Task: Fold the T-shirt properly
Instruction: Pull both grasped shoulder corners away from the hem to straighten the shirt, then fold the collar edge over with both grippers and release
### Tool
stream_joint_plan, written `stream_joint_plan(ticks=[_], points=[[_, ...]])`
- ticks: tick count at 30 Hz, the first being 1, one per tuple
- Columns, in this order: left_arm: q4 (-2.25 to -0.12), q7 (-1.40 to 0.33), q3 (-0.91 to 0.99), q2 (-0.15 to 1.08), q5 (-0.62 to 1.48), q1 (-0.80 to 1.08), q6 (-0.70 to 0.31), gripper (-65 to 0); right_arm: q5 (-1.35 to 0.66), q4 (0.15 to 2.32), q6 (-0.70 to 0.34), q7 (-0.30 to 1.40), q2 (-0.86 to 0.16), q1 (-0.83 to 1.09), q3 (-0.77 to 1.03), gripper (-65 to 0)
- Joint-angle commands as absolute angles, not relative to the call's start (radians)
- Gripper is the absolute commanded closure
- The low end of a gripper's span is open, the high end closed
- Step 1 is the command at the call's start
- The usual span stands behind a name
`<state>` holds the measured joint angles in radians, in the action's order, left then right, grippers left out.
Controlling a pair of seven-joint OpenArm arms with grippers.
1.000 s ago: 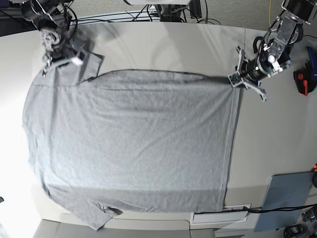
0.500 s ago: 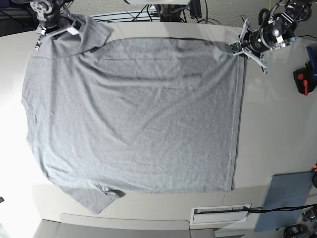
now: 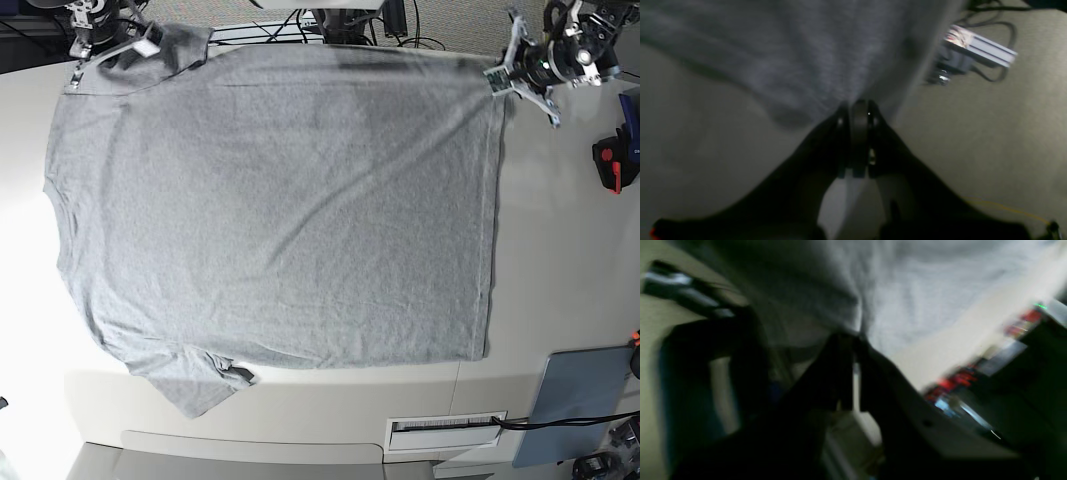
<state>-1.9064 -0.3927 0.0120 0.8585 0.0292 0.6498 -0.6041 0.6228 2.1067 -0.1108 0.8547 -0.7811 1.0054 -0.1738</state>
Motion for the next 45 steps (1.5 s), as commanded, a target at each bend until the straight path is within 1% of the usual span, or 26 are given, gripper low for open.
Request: stream_joint_plan(ticks=[1,3,6,10,14,19,25,32,39,43,45], points=[[-1.92,-0.371,0.041,0.876,0.043,0.65,-0.599,0.0,0.648,2.121,-0.082,0.853,-0.795,1.006,-0.149,0.0],[-1.92,-0.358,0.08,0.875,0.103,0.637,-0.595,0.0,0.631,2.121,-0.078,0.83,-0.795,0.978,-0.115,0.0],[-1.92,-0.359,0.112,0.855,0.138,0.607,-0.595,0.0,0.525,2.12,-0.08,0.794,-0.795,0.913,-0.076,0.0],[-1.908,-0.359,0.114,0.812,0.131,0.574,-0.496,0.0,0.454,2.119,-0.083,0.785,-0.785,0.8,-0.072,0.0],[-1.871,-0.359,0.113,0.758,0.128,0.535,-0.471,0.0,0.406,2.109,-0.099,0.764,-0.756,0.696,-0.072,0.0],[-1.816,-0.357,0.113,0.684,0.128,0.473,-0.467,0.0,0.37,2.025,-0.101,0.748,-0.723,0.564,-0.085,0.0],[-1.737,-0.358,0.113,0.623,0.128,0.392,-0.471,0.0,0.363,1.919,-0.102,0.734,-0.723,0.418,-0.179,0.0],[-1.695,-0.327,0.113,0.62,0.127,0.368,-0.471,0.0,0.363,1.802,-0.101,0.733,-0.723,0.292,-0.318,0.0],[-1.676,-0.321,0.113,0.62,0.128,0.363,-0.472,0.0,0.363,1.769,-0.101,0.726,-0.723,0.231,-0.33,0.0],[-1.667,-0.321,0.113,0.62,0.127,0.353,-0.536,0.0,0.362,1.769,-0.101,0.712,-0.723,0.224,-0.33,0.0],[-1.661,-0.321,0.113,0.62,0.123,0.348,-0.547,0.0,0.362,1.769,-0.101,0.713,-0.723,0.222,-0.33,0.0]])
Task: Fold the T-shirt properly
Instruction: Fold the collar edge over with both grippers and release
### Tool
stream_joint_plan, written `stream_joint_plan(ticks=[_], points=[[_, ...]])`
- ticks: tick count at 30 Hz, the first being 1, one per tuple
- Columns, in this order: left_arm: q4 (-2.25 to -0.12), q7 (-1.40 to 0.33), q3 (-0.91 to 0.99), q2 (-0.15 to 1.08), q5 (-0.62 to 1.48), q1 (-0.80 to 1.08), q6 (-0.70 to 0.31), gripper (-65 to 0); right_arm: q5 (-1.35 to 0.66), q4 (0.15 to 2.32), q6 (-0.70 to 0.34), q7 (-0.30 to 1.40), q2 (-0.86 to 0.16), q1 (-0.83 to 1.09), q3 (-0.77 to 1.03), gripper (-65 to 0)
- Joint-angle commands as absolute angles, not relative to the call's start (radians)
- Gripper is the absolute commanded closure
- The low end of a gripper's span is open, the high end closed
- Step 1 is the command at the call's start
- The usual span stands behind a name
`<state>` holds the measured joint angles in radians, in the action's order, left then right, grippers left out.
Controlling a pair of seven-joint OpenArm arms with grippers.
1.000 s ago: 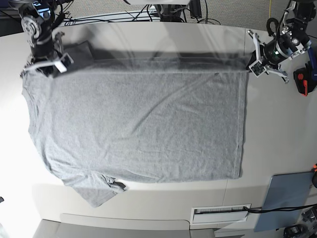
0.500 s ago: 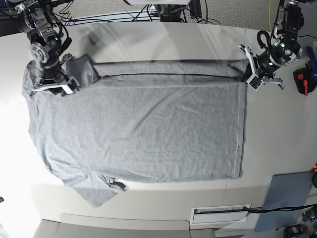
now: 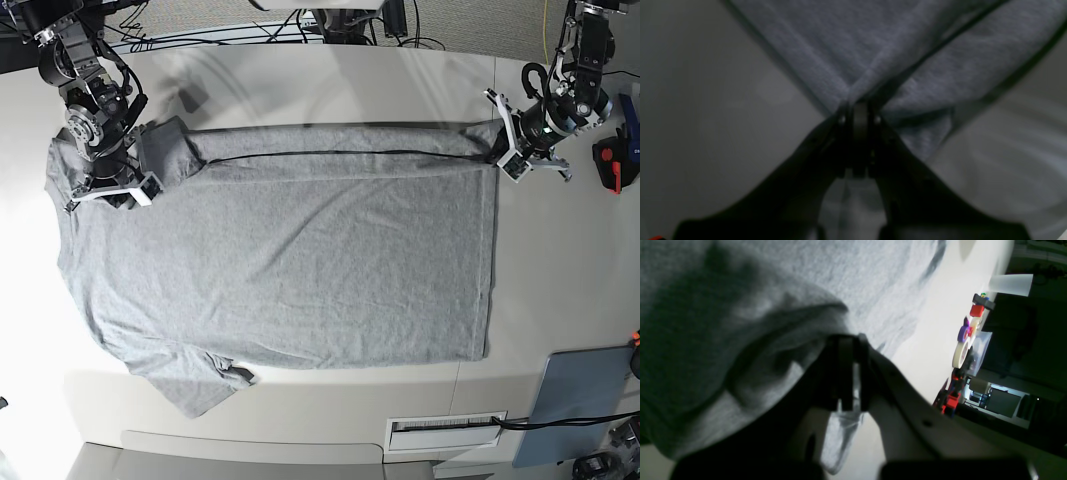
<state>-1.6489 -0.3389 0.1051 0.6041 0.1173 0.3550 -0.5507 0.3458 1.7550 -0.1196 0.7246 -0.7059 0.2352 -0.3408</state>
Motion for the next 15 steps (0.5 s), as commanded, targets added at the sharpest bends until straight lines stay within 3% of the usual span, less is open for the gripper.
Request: stream_joint_plan(ticks=[1,15], points=[[-1.66,-0.321,0.113,0.62,0.124,0.346,-0.548,0.0,0.359,1.768,-0.101,0.714,-0.723,0.221,-0.33,0.0],[-1.659,-0.321,0.113,0.62,0.124,0.314,-0.549,0.0,0.358,1.767,-0.101,0.707,-0.723,0.202,-0.331,0.0]])
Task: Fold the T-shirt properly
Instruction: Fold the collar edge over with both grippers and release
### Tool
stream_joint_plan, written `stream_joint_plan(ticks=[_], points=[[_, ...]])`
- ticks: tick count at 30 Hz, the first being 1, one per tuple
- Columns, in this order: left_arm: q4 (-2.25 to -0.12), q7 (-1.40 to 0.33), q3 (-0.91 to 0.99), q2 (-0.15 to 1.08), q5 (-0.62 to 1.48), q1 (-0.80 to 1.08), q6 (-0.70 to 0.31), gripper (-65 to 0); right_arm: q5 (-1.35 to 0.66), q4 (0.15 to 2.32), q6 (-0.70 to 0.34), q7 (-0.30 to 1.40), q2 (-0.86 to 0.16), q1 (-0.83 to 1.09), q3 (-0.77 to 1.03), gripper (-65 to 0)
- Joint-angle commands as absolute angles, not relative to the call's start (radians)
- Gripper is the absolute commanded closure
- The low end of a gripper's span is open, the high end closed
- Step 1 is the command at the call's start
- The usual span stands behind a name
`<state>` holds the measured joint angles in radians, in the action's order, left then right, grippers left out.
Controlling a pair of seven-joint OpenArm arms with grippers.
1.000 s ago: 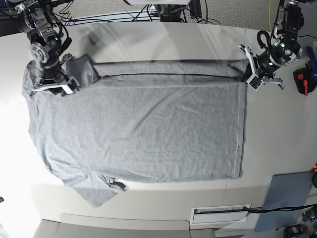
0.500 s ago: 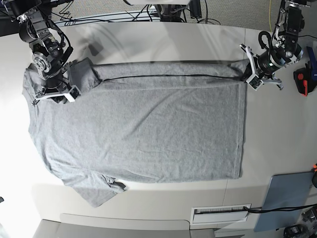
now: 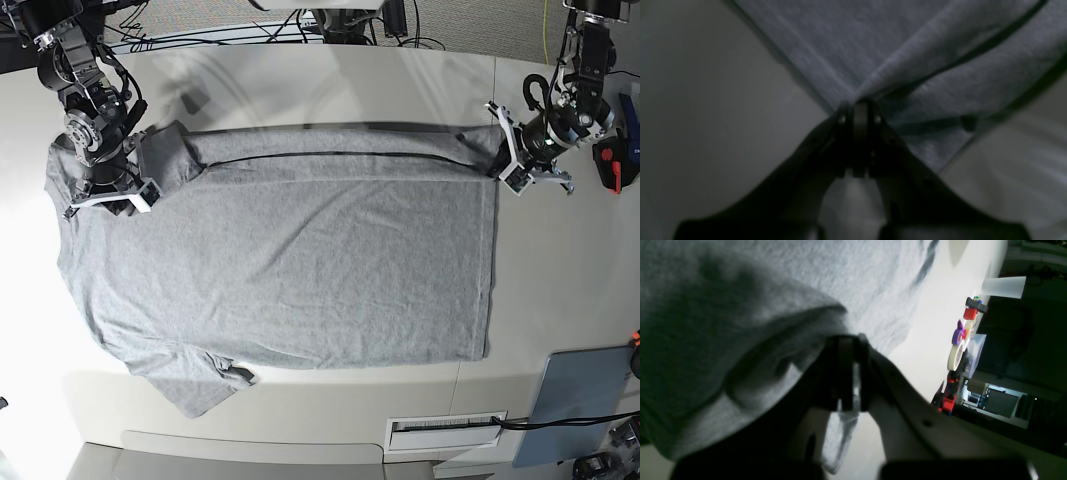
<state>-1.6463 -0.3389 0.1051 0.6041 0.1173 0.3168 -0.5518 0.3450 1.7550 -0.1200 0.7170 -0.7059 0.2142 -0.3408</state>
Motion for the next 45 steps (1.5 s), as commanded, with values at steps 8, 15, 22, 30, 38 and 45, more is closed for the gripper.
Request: stream_joint_plan(ticks=[8,15,22,30,38,45], points=[[-1.658,-0.322,0.113,0.62,0.136,0.319,-0.559,-22.0,0.358,1.765,-0.101,0.687,-0.723,0.202,-0.33,-12.9],[-1.658,-0.324,0.113,0.621,0.135,0.319,-0.558,-22.0,0.359,1.771,0.012,0.706,-0.723,0.199,-0.33,-12.9],[-1.669,-0.369,0.114,0.62,0.241,0.323,-0.559,-17.9,0.358,1.799,0.104,0.772,-0.723,0.227,-0.33,-11.2],[-1.705,-0.456,0.117,0.569,0.301,0.355,-0.49,0.0,0.34,1.789,0.147,0.793,-0.641,0.322,-0.205,0.0],[-1.697,-0.455,0.117,0.435,0.29,0.357,-0.37,0.0,0.143,1.692,0.015,0.738,-0.536,0.321,-0.015,0.0],[-1.653,-0.456,0.117,0.412,0.269,0.371,-0.389,0.0,0.12,1.629,-0.028,0.766,-0.535,0.33,-0.006,0.0]])
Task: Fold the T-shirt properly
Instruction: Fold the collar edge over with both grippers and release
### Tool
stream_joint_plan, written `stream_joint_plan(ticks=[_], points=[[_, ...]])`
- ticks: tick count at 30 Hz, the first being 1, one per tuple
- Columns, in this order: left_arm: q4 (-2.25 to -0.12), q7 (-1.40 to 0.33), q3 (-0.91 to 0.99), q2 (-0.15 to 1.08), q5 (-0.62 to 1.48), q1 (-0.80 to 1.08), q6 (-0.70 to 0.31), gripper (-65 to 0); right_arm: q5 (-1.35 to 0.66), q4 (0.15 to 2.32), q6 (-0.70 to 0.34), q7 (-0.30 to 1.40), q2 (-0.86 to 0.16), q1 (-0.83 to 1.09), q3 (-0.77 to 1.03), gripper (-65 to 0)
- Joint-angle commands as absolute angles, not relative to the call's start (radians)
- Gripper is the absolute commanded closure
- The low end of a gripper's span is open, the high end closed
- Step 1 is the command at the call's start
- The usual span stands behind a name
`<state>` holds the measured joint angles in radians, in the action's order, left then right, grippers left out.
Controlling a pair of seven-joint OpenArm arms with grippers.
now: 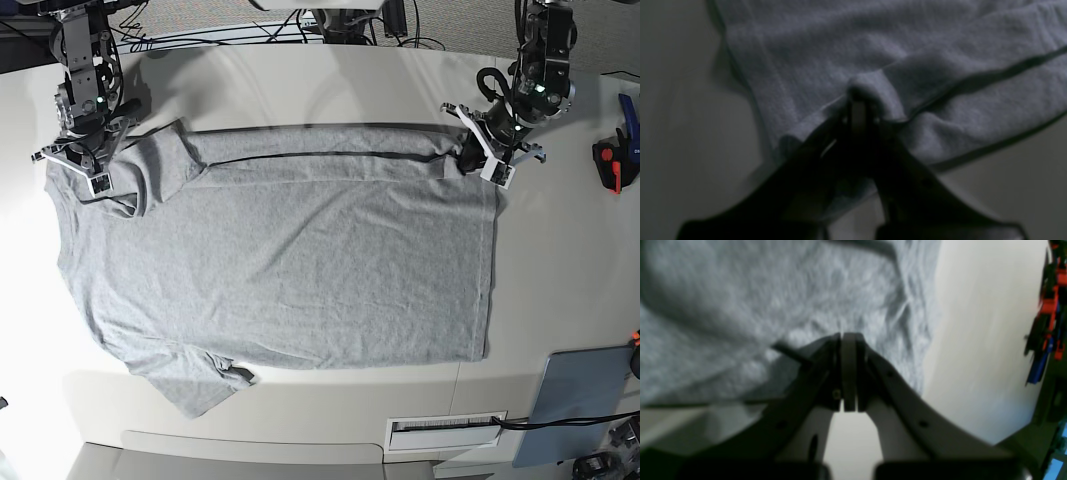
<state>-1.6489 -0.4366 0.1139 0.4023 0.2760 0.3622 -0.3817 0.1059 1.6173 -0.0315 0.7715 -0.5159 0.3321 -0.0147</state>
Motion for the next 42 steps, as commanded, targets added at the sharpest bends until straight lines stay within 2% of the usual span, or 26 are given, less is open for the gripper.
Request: stream_joint_plan(ticks=[1,6,11,22,27,36,42], points=[[-1.653,-0.456,0.117,0.413,0.252,0.38,-0.404,0.0,0.12,1.628,-0.035,0.764,-0.535,0.338,-0.005,0.0],[-1.654,-0.456,0.117,0.416,0.209,0.42,-0.42,0.0,0.133,1.629,-0.037,0.754,-0.535,0.39,-0.005,0.0],[-1.656,-0.457,0.117,0.437,0.209,0.451,-0.485,0.0,0.163,1.63,-0.036,0.773,-0.535,0.431,-0.004,0.0],[-1.734,-0.485,0.117,0.551,0.209,0.535,-0.495,0.0,0.257,1.714,-0.01,0.79,-0.548,0.583,-0.004,0.0],[-1.771,-0.506,0.117,0.589,0.18,0.535,-0.455,0.0,0.279,1.739,0.001,0.799,-0.548,0.601,-0.004,0.0],[-1.856,-0.551,0.117,0.627,0.077,0.535,-0.305,0.0,0.279,1.739,0.001,0.797,-0.548,0.601,-0.004,0.0],[-1.917,-0.58,0.117,0.627,0.052,0.535,-0.303,0.0,0.279,1.739,0.0,0.797,-0.548,0.601,-0.004,0.0]])
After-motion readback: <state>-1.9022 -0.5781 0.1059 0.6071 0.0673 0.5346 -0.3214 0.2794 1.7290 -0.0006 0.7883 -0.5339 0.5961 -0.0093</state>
